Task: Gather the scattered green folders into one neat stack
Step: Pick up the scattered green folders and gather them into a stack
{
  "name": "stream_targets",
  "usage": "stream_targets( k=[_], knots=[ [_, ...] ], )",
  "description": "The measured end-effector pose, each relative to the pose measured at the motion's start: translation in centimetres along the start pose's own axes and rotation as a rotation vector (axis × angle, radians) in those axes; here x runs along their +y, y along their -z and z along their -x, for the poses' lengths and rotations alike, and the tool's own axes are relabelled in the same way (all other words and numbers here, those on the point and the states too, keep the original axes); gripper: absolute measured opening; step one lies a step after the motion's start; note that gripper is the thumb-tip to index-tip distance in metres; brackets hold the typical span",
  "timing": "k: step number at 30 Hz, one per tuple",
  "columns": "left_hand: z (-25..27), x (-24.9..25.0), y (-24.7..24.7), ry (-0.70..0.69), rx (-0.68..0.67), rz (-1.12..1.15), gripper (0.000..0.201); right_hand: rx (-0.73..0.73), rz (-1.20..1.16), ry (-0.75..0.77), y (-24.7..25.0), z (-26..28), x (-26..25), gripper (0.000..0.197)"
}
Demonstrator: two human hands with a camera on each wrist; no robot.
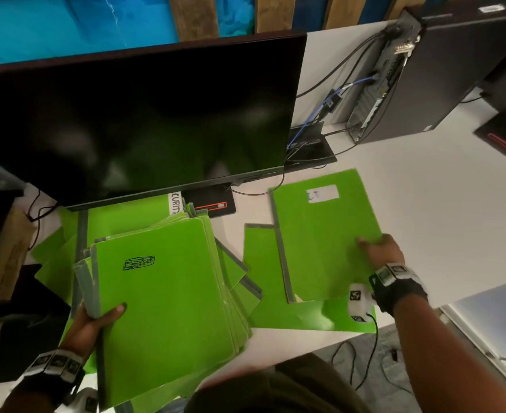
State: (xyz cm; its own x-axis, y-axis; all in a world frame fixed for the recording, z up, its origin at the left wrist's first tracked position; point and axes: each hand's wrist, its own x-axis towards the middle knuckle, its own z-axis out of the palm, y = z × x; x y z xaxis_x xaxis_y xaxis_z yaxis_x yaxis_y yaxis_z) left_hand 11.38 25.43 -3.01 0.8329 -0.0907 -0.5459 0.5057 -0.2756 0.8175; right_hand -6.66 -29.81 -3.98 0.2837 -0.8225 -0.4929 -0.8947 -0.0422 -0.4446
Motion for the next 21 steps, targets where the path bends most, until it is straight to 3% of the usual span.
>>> stream_targets(
  k=[5, 8, 12, 14, 18, 21],
  knots=[
    [-0.4, -0.5, 0.7, -0.034, -0.011, -0.012, 0.035, 0.04, -0.09, -0.254, -1.8, 3.0, 6.1, 0.069],
    [-0.2, -0.4, 0.6, -0.09, -0.016, -0.02, 0.033, 0.058, -0.039, -0.318, -3.2, 5.6, 7.9, 0.073],
    [-0.5, -1.1, 0.9, -0.111, 0.001, -0.027, 0.045, 0.101, -0.112, -0.417, -4.7, 8.2, 9.0, 0.082],
    [-1.2, -1.9, 1.6, -0.11, 0.019, -0.053, 0.05, 0.025, -0.131, -0.416, -5.2, 9.5, 9.5, 0.073],
    [-3.4, -4.5, 2.8, -0.11, 0.028, -0.078, 0.085, -0.099, -0.147, -0.355, -5.3, 10.7, 11.6, 0.066],
    [-2.5, -3.5, 2.3, -0.115, 0.021, -0.103, 0.074, -0.123, -0.354, -0.407, -3.9, 10.8, 12.5, 0.045]
  ],
)
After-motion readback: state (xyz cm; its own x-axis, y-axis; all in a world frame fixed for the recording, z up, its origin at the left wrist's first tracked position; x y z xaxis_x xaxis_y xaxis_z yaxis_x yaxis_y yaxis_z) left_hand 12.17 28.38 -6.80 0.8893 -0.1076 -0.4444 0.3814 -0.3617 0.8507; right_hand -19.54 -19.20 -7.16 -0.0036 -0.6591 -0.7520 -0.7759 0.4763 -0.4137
